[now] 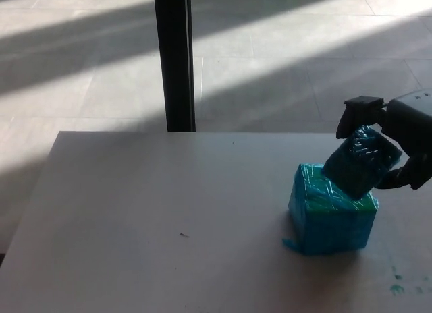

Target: The robot uses its right hand to pick up the small cube kept on the middle on the desk and place it on the bigger cube kept next to it

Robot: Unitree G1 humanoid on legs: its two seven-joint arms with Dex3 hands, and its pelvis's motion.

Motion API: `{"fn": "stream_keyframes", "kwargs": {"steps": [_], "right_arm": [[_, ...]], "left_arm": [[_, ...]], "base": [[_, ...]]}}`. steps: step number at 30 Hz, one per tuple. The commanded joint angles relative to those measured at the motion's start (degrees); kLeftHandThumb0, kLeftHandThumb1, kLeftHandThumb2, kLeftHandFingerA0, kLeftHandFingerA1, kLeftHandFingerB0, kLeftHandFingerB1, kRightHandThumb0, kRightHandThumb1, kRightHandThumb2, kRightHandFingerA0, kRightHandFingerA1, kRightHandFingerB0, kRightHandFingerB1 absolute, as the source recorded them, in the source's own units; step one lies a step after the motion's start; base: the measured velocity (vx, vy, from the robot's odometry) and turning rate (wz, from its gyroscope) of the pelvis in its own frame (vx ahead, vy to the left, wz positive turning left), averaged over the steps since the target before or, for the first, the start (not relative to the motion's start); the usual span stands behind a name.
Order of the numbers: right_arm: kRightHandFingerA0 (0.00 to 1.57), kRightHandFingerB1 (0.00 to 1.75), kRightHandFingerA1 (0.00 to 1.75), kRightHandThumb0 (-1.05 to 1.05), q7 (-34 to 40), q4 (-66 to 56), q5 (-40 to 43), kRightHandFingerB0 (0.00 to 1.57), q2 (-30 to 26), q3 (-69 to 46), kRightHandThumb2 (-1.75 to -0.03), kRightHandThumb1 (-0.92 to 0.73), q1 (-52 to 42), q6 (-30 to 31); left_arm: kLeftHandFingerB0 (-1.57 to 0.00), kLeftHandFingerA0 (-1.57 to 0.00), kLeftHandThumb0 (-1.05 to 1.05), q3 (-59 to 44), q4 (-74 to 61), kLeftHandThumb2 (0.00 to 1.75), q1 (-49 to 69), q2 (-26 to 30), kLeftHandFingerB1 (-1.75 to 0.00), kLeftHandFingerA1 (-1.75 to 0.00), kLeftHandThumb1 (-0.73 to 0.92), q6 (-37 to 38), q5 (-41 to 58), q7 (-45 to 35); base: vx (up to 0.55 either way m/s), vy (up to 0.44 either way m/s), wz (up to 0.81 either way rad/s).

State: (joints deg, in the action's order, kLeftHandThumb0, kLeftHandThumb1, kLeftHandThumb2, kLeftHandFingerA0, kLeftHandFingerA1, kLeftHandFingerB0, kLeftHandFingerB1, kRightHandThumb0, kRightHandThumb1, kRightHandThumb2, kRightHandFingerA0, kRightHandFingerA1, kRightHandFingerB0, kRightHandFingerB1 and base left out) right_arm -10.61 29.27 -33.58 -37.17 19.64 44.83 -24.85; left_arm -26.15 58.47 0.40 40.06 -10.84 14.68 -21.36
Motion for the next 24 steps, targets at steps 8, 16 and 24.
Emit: {"fn": "stream_keyframes", "kwargs": {"steps": [8,16,24], "right_arm": [[0.75,1.54,1.75,-0.22,2.5,7.5,-4.8,0.64,2.4,2.6,-0.68,-0.65,4.8,0.9],[0.81,1.48,1.74,-0.24,2.1,8.5,-6.6,0.7,4.9,3.8,-0.75,-0.67,6.9,3.3],[0.78,1.54,1.75,-0.24,2.1,7.5,-8.0,0.67,3.9,4.2,-0.68,-0.66,6.2,3.3]], "left_arm": [[-0.32,-0.26,-0.95,-0.3,-0.3,0.73,0.2,0.9,-0.38,-0.47,0.92,-0.5,0.1,-0.2],[-0.33,-0.33,-0.97,-0.3,0.3,0.75,0.0,1.0,-0.39,-0.5,0.91,0.7,-0.3,0.1],[-0.34,-0.27,-0.99,0.1,0.6,0.78,-0.2,1.0,-0.39,-0.48,0.91,0.9,-0.7,0.7]], "base": [[0.0,0.0,0.0],[0.0,0.0,0.0],[0.0,0.0,0.0]]}}
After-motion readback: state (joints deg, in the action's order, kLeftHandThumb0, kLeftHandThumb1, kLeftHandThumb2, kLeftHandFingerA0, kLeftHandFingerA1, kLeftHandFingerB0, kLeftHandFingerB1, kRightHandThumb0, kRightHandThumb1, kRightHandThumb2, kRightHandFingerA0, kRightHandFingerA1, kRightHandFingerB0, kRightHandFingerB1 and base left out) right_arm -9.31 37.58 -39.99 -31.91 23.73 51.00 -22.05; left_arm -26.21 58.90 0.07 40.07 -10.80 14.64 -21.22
